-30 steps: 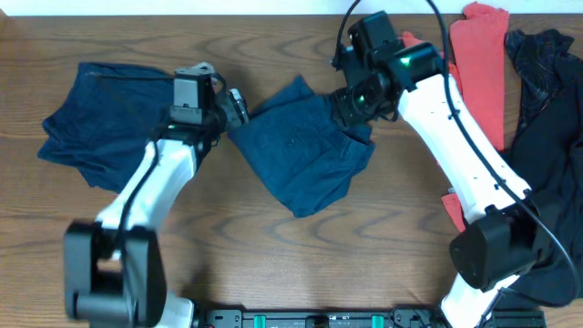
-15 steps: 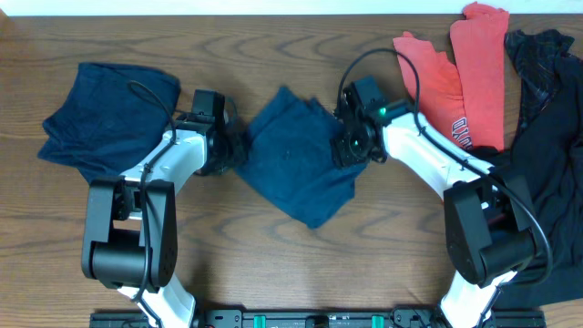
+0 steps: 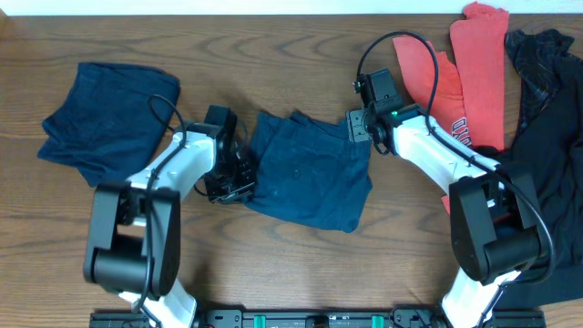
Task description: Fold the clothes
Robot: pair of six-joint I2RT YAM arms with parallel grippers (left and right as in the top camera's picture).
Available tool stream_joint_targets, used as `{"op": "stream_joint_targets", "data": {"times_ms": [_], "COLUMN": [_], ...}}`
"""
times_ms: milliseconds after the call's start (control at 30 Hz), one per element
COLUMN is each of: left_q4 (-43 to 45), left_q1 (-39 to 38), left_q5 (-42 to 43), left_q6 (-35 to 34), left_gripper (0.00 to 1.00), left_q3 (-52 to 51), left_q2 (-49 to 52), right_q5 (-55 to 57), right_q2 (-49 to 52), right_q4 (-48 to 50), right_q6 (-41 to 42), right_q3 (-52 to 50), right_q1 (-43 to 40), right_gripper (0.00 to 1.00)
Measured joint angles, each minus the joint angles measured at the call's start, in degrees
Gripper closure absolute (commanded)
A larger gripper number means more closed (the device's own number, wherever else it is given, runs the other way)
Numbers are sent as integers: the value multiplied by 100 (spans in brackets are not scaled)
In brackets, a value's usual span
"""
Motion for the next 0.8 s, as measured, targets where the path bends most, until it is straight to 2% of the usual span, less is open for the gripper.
{"op": "stream_joint_targets", "data": {"times_ms": [33, 67, 233, 367, 567, 800], "left_q4": [-7, 24, 708, 1436, 2221, 3001], "left_q1": [13, 33, 160, 195, 195, 192], "left_q5": [-7, -44, -411, -544, -354, 529], "left_q6": [7, 50, 166, 428, 992, 1786], "left_gripper": [28, 4, 2, 2, 2, 2], "left_q3": [-7, -7, -4, 2, 0, 0], "left_q2": [-138, -348, -1375, -1611, -946, 94], "right_q5": [7, 22, 48, 50, 17, 0], "right_q2": [-26, -107, -761, -1360, -1613, -1604], "right_q4": [-55, -136, -286, -435, -798, -1032], "right_q6": [0, 0, 0, 0, 0, 0], "right_q3": [11, 11, 17, 98, 162, 162], "right_q1": [0, 0, -2, -2, -2, -2], "right_gripper": [29, 28, 26, 26, 23, 23]}}
